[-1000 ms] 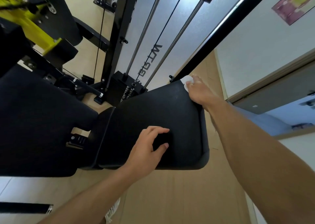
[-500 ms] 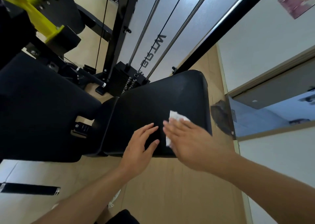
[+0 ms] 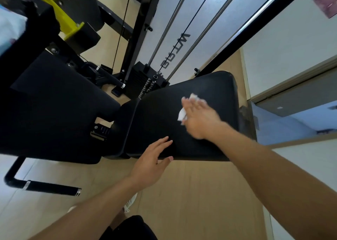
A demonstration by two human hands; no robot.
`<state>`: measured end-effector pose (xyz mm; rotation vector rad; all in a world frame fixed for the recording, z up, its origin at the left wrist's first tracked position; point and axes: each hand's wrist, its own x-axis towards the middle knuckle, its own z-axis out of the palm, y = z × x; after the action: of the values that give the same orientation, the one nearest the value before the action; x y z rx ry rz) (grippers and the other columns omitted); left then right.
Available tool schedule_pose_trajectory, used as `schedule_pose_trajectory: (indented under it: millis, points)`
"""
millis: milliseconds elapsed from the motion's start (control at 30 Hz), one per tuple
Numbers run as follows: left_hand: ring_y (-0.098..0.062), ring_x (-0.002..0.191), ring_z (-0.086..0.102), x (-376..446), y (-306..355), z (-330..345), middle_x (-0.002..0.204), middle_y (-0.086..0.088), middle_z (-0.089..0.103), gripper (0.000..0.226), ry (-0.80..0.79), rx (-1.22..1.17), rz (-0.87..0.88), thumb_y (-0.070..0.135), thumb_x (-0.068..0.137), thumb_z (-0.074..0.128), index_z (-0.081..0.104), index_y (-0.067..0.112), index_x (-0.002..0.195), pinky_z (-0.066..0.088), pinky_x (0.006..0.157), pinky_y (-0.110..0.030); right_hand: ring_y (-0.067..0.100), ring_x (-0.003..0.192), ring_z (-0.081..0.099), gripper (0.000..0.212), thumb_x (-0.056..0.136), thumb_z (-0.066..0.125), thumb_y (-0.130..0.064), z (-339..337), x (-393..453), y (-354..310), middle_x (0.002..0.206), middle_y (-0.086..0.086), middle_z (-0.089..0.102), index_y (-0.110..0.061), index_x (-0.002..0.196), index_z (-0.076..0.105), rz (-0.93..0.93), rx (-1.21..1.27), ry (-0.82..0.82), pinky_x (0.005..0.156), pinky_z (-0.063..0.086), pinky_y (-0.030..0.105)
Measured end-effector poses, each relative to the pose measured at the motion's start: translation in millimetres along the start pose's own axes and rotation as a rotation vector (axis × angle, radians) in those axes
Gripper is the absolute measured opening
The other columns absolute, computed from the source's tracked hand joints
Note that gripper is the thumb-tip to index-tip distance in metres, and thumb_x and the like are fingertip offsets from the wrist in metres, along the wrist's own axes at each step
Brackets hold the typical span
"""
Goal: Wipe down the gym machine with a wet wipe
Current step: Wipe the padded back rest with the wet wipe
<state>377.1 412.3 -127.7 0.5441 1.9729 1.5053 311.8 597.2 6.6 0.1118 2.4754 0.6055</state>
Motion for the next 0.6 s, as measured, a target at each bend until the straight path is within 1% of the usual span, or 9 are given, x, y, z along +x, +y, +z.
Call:
schedule_pose_trajectory:
  millis: [100, 167, 267, 333, 400, 433, 500, 533, 600]
  points:
    - [0.003, 0.142, 0.033, -8, -24, -9, 0.152, 0.031, 0.036, 0.050, -0.006, -0.016, -0.047, 0.042, 0.094, 0.063, 0.050, 0.045, 0.142, 0.036, 0.118, -0.037, 0.024, 0.157, -0.009, 0.066, 0.108, 0.021, -0.041, 29, -34, -53, 0.170, 0.009, -0.007, -0.009, 0.161, -0.002, -0.286, -0.138, -0.115, 0.127, -0.002, 0.044]
    - [0.001, 0.141, 0.036, -13, -35, -16, 0.150, 0.028, 0.039, 0.045, -0.021, -0.026, -0.075, 0.034, 0.096, 0.064, 0.053, 0.044, 0.139, 0.035, 0.119, -0.039, 0.022, 0.157, -0.008, 0.064, 0.108, 0.022, -0.042, 27, -34, -43, 0.170, 0.006, -0.006, -0.012, 0.162, 0.003, -0.312, -0.189, -0.103, 0.127, -0.002, 0.043]
    - [-0.001, 0.142, 0.034, -18, -41, -25, 0.150, 0.024, 0.040, 0.043, -0.039, -0.073, -0.110, 0.025, 0.100, 0.061, 0.053, 0.038, 0.140, 0.030, 0.122, -0.038, 0.023, 0.157, -0.010, 0.064, 0.108, 0.019, -0.041, -15, 13, 18, 0.171, 0.006, -0.006, -0.012, 0.162, 0.003, 0.024, -0.154, 0.018, 0.126, -0.002, 0.045]
    - [-0.001, 0.143, 0.034, -20, -42, -29, 0.151, 0.024, 0.040, 0.045, -0.037, -0.078, -0.112, 0.025, 0.100, 0.061, 0.052, 0.037, 0.142, 0.030, 0.122, -0.038, 0.026, 0.156, -0.013, 0.065, 0.108, 0.017, -0.042, -38, 43, 56, 0.170, 0.008, -0.007, -0.010, 0.162, 0.002, 0.239, -0.157, 0.008, 0.126, -0.004, 0.047]
    - [0.000, 0.143, 0.034, -21, -41, -34, 0.152, 0.025, 0.039, 0.047, -0.047, -0.062, -0.095, 0.025, 0.100, 0.061, 0.049, 0.038, 0.144, 0.030, 0.122, -0.037, 0.029, 0.156, -0.009, 0.067, 0.107, 0.018, -0.043, -42, 61, 61, 0.170, 0.012, -0.005, -0.007, 0.162, 0.004, 0.303, -0.144, -0.018, 0.126, 0.000, 0.049]
    - [0.000, 0.142, 0.034, -20, -42, -37, 0.152, 0.026, 0.039, 0.048, -0.046, -0.057, -0.087, 0.026, 0.101, 0.060, 0.048, 0.039, 0.145, 0.031, 0.121, -0.036, 0.033, 0.156, -0.001, 0.069, 0.106, 0.022, -0.045, -39, 64, 49, 0.170, 0.015, 0.001, -0.006, 0.161, 0.007, 0.287, -0.122, -0.019, 0.125, 0.007, 0.050]
    - [0.002, 0.140, 0.037, -16, -42, -42, 0.151, 0.029, 0.039, 0.048, -0.040, -0.067, -0.076, 0.029, 0.100, 0.060, 0.047, 0.044, 0.144, 0.036, 0.118, -0.034, 0.037, 0.153, 0.014, 0.072, 0.104, 0.034, -0.048, -19, 55, 3, 0.166, 0.018, 0.013, -0.006, 0.159, 0.016, 0.119, -0.114, -0.026, 0.122, 0.020, 0.049]
    - [0.003, 0.138, 0.039, -15, -42, -44, 0.149, 0.031, 0.040, 0.048, -0.028, -0.080, -0.068, 0.031, 0.099, 0.061, 0.047, 0.047, 0.143, 0.039, 0.116, -0.035, 0.035, 0.154, 0.011, 0.071, 0.104, 0.034, -0.047, -1, 40, -28, 0.168, 0.016, 0.010, -0.007, 0.160, 0.014, -0.054, -0.136, -0.053, 0.124, 0.017, 0.048]
    - [0.005, 0.136, 0.042, -13, -42, -44, 0.146, 0.033, 0.044, 0.049, -0.006, -0.100, -0.053, 0.031, 0.098, 0.063, 0.048, 0.049, 0.140, 0.042, 0.113, -0.035, 0.029, 0.157, -0.006, 0.066, 0.107, 0.027, -0.042, 27, 1, -78, 0.170, 0.009, -0.005, -0.011, 0.162, 0.005, -0.409, -0.228, -0.206, 0.127, 0.004, 0.048]
